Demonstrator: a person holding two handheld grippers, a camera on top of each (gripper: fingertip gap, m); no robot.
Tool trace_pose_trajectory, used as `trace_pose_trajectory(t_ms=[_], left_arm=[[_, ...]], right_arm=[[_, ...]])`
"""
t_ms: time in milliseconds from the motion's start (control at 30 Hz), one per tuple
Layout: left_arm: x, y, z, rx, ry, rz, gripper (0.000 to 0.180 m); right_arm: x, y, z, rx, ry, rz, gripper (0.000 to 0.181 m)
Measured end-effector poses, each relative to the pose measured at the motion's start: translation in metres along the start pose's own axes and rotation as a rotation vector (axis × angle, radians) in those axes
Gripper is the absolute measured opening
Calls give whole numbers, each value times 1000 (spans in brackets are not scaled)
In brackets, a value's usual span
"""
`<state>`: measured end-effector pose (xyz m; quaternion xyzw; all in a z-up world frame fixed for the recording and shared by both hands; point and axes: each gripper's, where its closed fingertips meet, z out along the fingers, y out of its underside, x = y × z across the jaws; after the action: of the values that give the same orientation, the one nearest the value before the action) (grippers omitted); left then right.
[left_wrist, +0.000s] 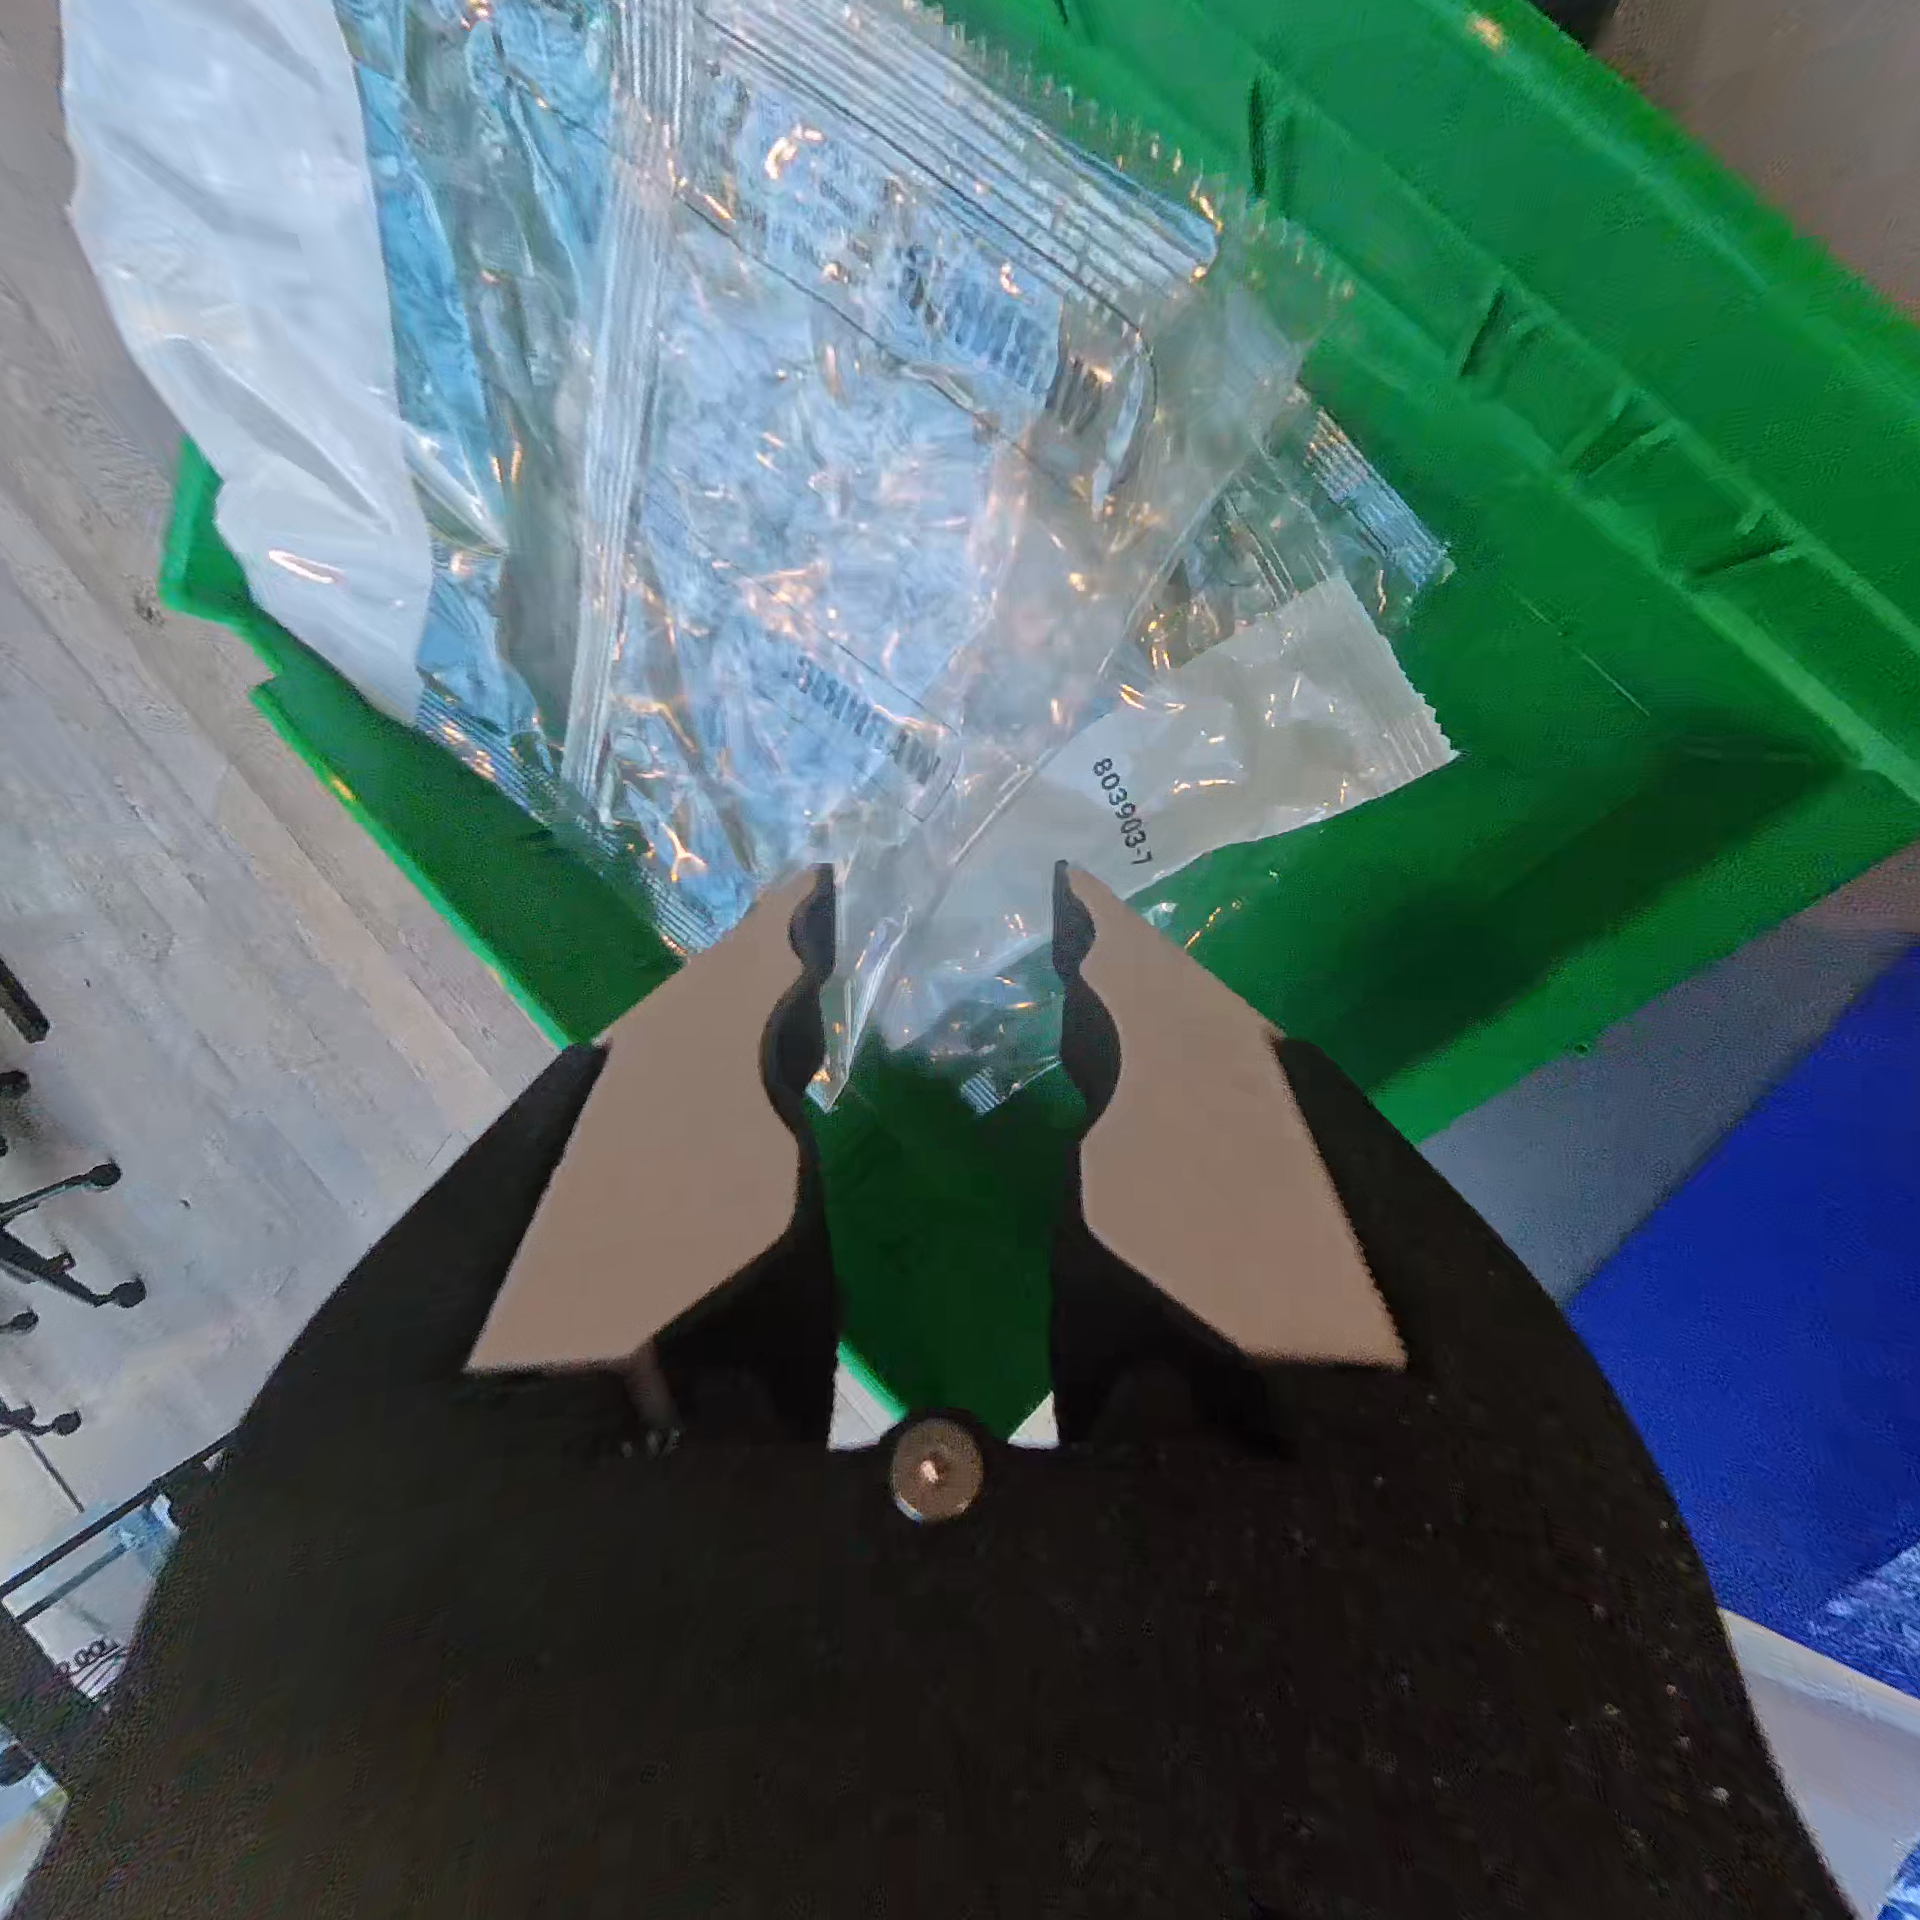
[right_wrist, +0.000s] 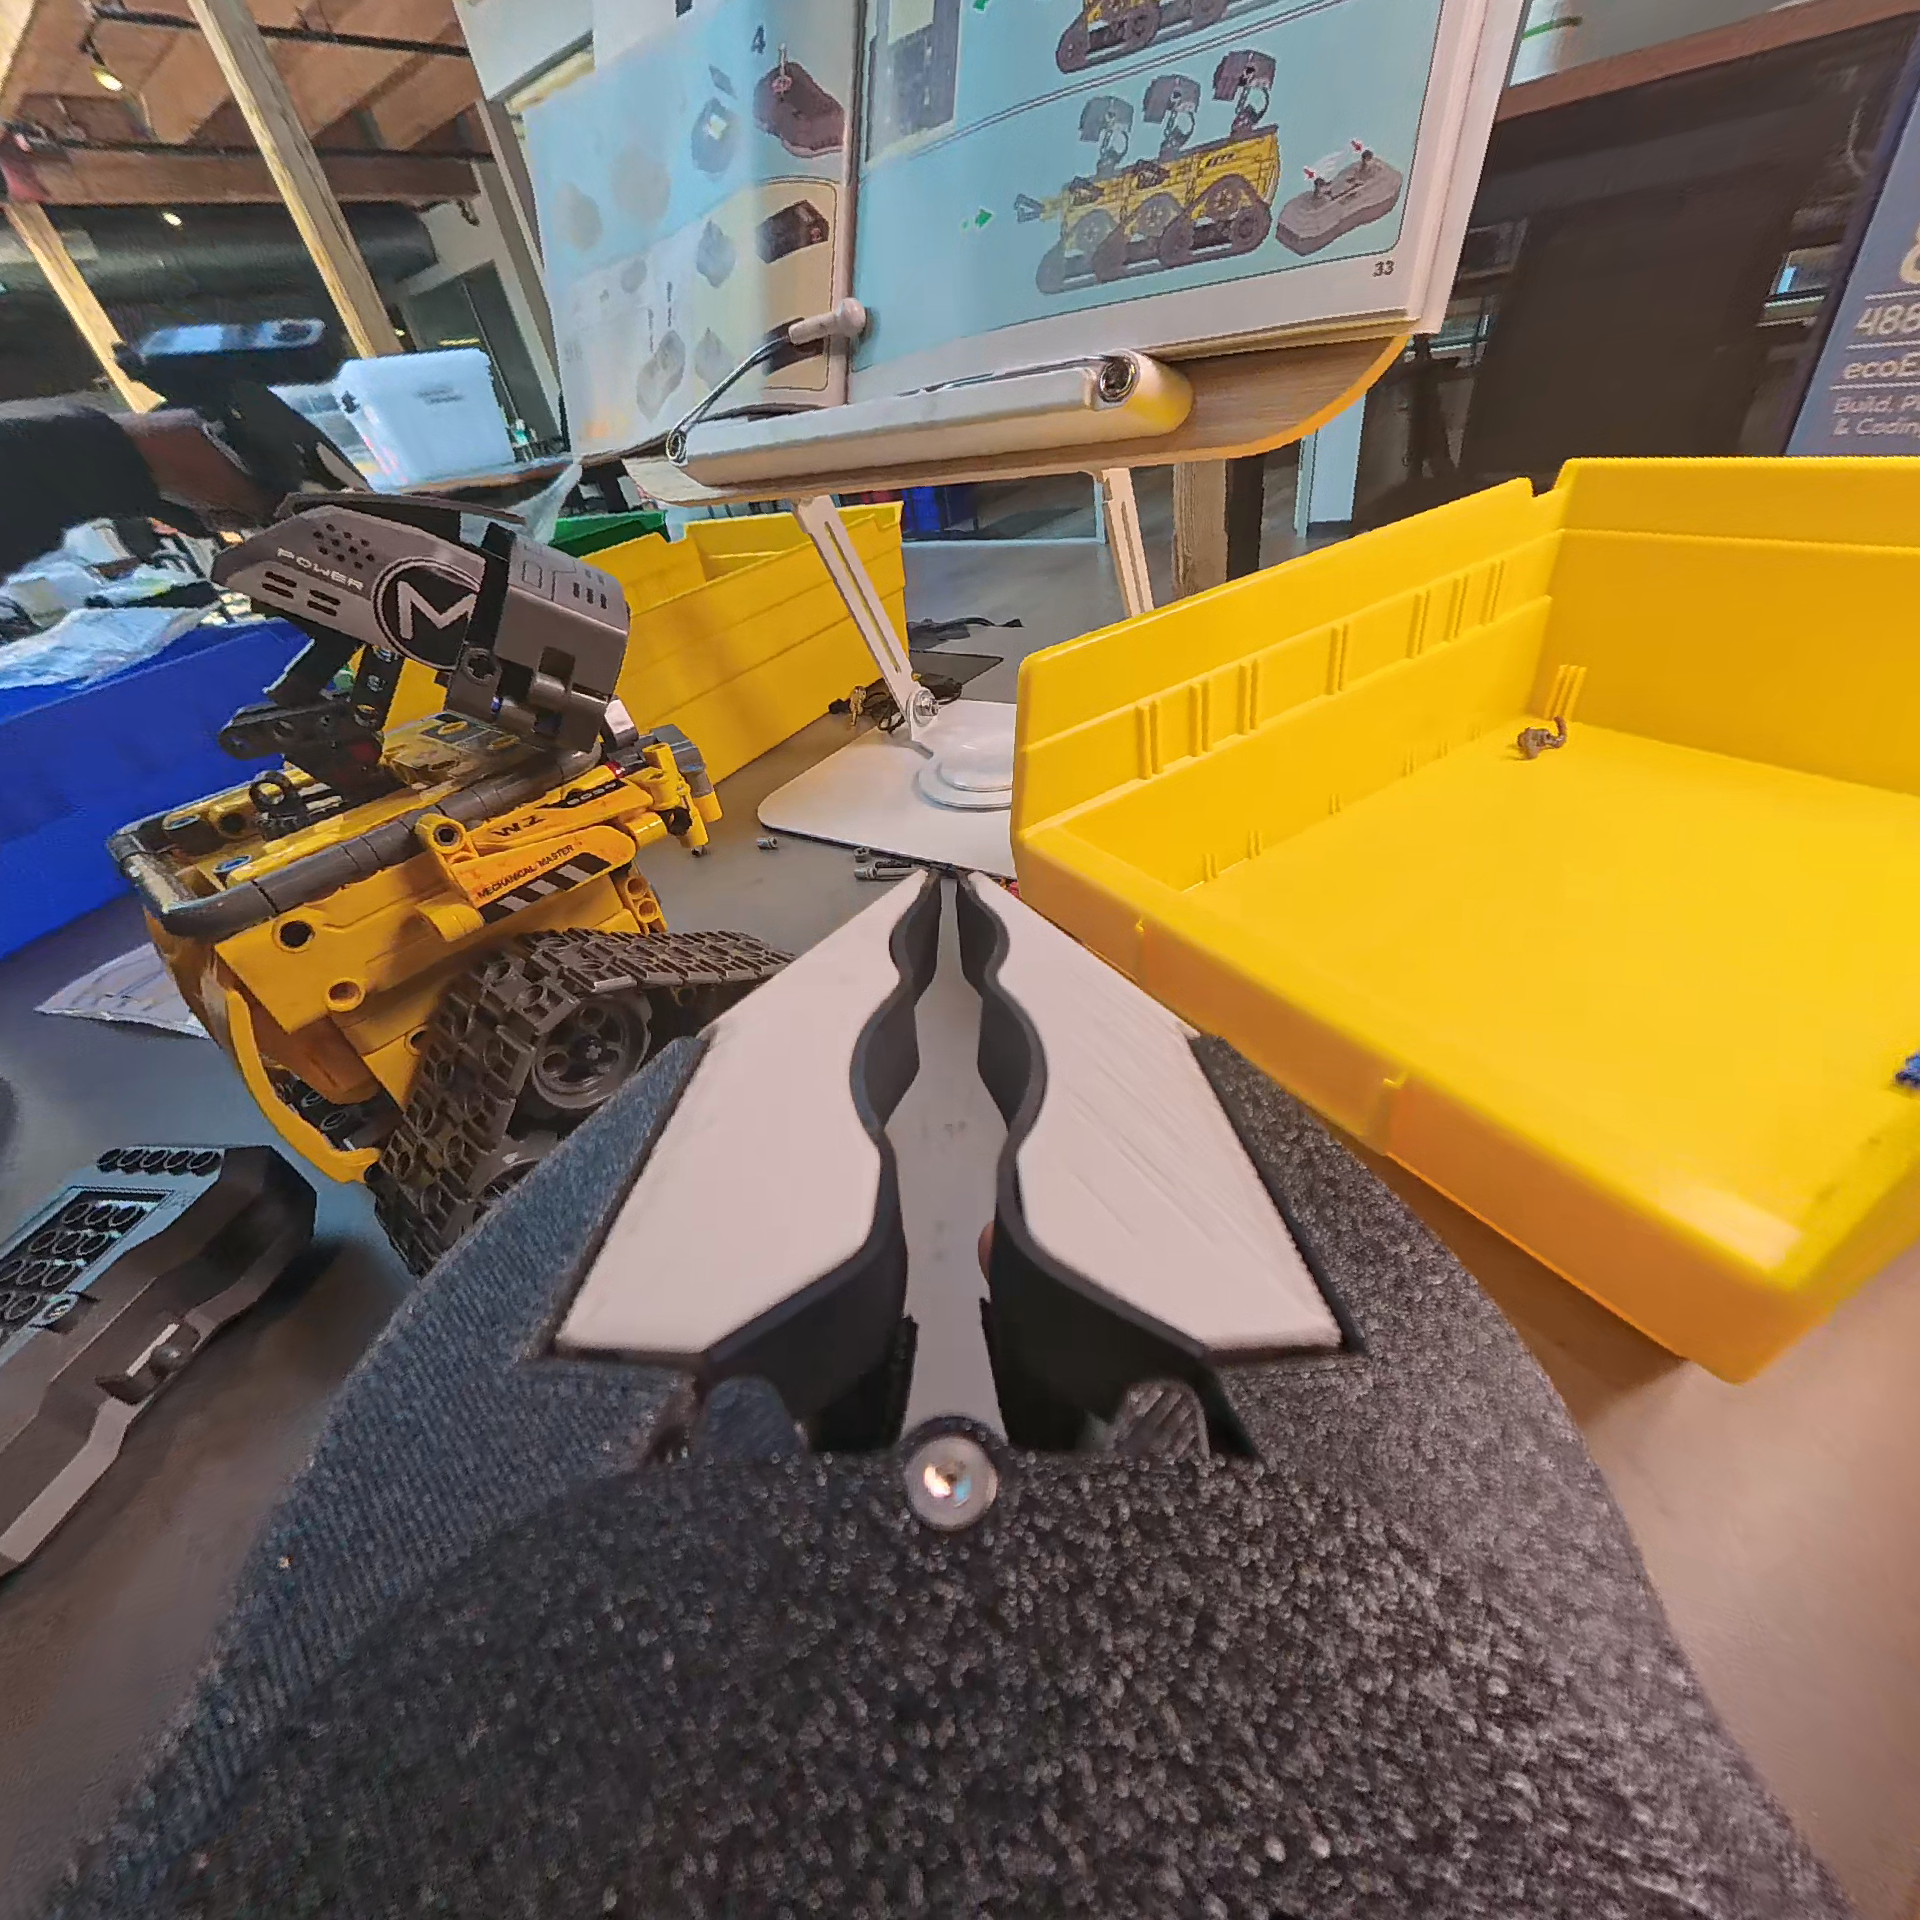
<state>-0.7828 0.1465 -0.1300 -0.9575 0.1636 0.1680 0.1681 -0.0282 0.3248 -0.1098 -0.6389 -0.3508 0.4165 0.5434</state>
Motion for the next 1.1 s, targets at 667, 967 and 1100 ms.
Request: trace_pose_trajectory(t_ms=[667,967,1100], left_arm=[[36,2,76,-82,145,162,4],[-10,-31,-16,85,-4,106,0],[-26,-43,-55,126,-55,86,0]], right_arm=[[16,-9,-12,88,27,138,3],[14,-10,-13,102,6,151,3],[15,-13,-16,123,6,160,3]])
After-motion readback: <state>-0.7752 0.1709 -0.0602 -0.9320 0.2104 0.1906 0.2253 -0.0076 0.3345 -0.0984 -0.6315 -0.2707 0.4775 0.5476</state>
